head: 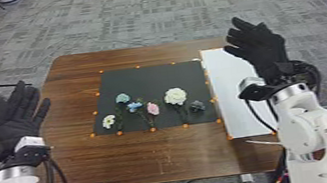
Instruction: Arrange flowers
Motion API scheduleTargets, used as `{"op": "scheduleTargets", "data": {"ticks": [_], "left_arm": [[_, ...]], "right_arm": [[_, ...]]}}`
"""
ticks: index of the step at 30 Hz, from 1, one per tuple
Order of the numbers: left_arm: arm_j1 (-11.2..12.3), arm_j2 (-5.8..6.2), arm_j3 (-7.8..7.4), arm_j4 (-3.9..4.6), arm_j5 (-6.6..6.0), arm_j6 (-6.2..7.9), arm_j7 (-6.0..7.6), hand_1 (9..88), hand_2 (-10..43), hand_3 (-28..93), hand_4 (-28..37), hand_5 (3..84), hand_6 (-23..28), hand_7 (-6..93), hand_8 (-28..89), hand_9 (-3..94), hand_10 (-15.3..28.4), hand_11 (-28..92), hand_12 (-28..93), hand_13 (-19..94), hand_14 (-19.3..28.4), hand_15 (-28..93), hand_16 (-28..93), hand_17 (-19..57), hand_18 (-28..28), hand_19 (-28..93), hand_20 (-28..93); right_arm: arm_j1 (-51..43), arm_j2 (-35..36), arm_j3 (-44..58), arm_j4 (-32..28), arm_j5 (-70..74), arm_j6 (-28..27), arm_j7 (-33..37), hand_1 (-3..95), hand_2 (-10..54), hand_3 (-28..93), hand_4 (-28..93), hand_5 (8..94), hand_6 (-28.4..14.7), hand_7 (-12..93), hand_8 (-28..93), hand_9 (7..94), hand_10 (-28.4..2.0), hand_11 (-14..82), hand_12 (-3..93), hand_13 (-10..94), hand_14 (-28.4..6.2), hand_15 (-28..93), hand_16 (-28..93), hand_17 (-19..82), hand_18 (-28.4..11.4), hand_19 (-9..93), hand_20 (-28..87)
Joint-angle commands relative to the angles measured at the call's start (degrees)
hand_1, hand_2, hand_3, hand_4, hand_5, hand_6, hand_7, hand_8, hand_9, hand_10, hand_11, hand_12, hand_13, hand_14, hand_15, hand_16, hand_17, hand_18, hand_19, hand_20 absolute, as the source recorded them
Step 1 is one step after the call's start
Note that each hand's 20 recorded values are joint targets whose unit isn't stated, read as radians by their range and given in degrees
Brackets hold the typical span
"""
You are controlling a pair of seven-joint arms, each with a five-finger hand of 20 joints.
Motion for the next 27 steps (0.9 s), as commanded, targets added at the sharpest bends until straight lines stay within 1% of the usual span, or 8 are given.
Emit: {"op": "scheduleTargets", "data": {"ticks": [1,3,5,8,17,23,25,27], "left_arm": [[0.4,0.66,-1.30,-0.51,0.18,0.26,1.41,25.5,16.7,65,-28.3,37.8,5.6,10.4,-11,30.4,12.1,15,3,22,8.2,11,-6,-4.9,11.9,31,7],[0.5,0.89,-1.47,-0.31,0.32,-0.71,1.34,25.7,16.7,65,-28.3,37.8,5.6,10.4,-11,30.3,12.1,15,3,22,8.2,11,-6,-4.9,11.9,31,7],[0.9,1.44,-1.85,-0.34,-0.25,-1.68,1.01,26.7,17.8,61,-28.3,37.7,5.6,10.3,-11,30.2,12.1,15,3,22,8.3,12,-6,-5.0,11.9,31,7],[0.6,1.36,-1.74,-0.34,0.53,-1.48,0.92,28.5,19.0,54,-28.3,37.4,5.8,10.0,-11,29.8,12.1,14,3,22,8.4,12,-6,-5.0,12.0,31,7],[0.2,1.26,-1.45,-0.13,0.55,-1.50,0.81,25.9,18.1,60,-28.3,37.2,5.9,9.9,-11,29.7,12.2,14,4,22,8.7,12,-6,-5.1,12.0,32,7],[-0.4,1.11,-0.88,0.53,0.48,-1.43,0.55,26.1,17.9,61,-28.3,37.4,6.0,10.1,-11,29.7,12.2,14,4,23,8.9,12,-6,-5.1,12.1,32,7],[0.0,1.38,-1.17,0.90,0.99,-2.00,0.00,26.3,17.9,61,-28.3,37.4,5.9,10.1,-11,29.8,12.3,14,4,23,8.9,12,-6,-5.1,12.1,32,7],[0.6,1.51,-1.36,0.86,0.29,-1.57,-0.06,27.1,18.0,60,-28.3,37.4,5.9,10.2,-11,29.8,12.2,14,4,23,8.9,12,-6,-5.1,12.1,32,7]], "right_arm": [[-1.3,-1.3,1.5,-0.5,-0.3,-4.6,-0.8,4.7,10.9,76,-25,40.4,-6.3,4,-8,35.6,-15.9,2.9,11.7,26,-14.3,6,17,11,-16.0,30,12],[-1.4,-1.3,1.6,-0.6,-0.6,-4.7,-1.3,4.3,10.7,76,-25,40.5,-6.2,4,-8,35.4,-16.1,2.8,11.7,26,-14.3,6,17,11,-16.1,29,12],[-1.5,-1.4,1.5,-0.5,-0.4,-4.7,-1.2,4.1,10.6,76,-24,40.5,-6.3,4,-8,35.4,-16.1,2.7,11.6,26,-13.9,5,17,11,-16.1,29,12],[-1.9,-1.5,1.1,-0.4,-1.2,-4.0,-3.1,4.0,10.6,76,-24,40.6,-6.4,4,-8,35.4,-15.8,2.6,11.3,26,-13.1,5,17,11,-16.2,29,13],[-3.3,-1.9,0.5,-1.0,-1.8,-3.2,-3.9,4.9,10.8,77,-24,41.4,-6.3,4,-8,36.3,-15.6,3.0,11.0,26,-12.3,5,17,11,-15.9,28,13],[-4.0,-1.7,-0.3,-1.1,-1.6,-2.5,-4.1,5.4,11.2,77,-24,41.7,-6.3,5,-8,36.4,-15.6,3.0,11.0,26,-12.4,5,17,11,-15.9,28,13],[-3.7,-1.5,-1.4,-0.9,-1.4,-1.2,-4.4,5.6,11.3,77,-24,41.8,-6.3,5,-8,36.7,-15.6,3.2,11.0,27,-12.4,6,17,11,-15.9,29,13],[-3.2,-1.8,-1.4,-0.6,-2.2,-2.9,-4.5,5.9,11.5,77,-24,42.5,-6.3,5,-8,37.2,-15.7,3.3,11.0,27,-12.3,6,17,11,-16.1,29,13]]}}
